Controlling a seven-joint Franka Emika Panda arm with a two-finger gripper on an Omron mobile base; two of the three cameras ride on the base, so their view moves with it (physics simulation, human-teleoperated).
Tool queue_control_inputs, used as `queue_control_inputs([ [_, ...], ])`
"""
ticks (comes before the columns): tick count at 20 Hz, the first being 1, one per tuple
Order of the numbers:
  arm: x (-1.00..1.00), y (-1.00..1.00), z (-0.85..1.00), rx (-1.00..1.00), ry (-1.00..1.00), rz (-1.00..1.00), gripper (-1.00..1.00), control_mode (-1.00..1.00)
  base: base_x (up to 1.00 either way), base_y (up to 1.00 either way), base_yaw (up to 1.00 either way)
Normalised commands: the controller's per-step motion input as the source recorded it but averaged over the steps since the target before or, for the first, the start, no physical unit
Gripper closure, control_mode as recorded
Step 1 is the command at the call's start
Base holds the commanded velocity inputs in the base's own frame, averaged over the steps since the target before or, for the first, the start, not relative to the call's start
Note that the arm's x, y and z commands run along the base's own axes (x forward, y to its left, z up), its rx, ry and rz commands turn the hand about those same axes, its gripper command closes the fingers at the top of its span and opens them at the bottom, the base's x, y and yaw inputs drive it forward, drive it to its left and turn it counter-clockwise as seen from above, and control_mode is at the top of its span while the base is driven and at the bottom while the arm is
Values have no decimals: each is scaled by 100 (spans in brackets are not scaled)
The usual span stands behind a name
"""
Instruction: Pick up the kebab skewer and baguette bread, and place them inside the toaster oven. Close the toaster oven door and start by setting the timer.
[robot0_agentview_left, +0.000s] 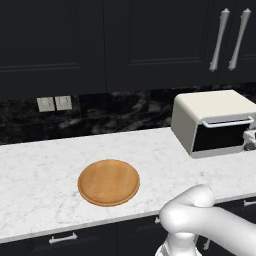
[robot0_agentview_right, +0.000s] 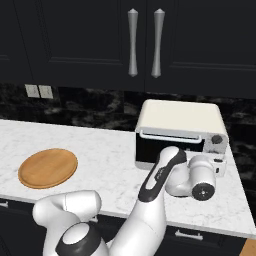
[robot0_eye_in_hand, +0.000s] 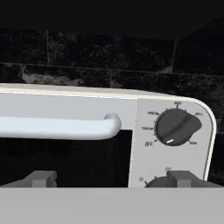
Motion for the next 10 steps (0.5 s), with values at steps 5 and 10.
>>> queue_control_inputs([
  [5, -13, -23, -14, 0, 0, 0, -100, -100, 0, 0, 0],
  [10, -3, -19, -25, 0, 0, 0, -100, -100, 0, 0, 0],
])
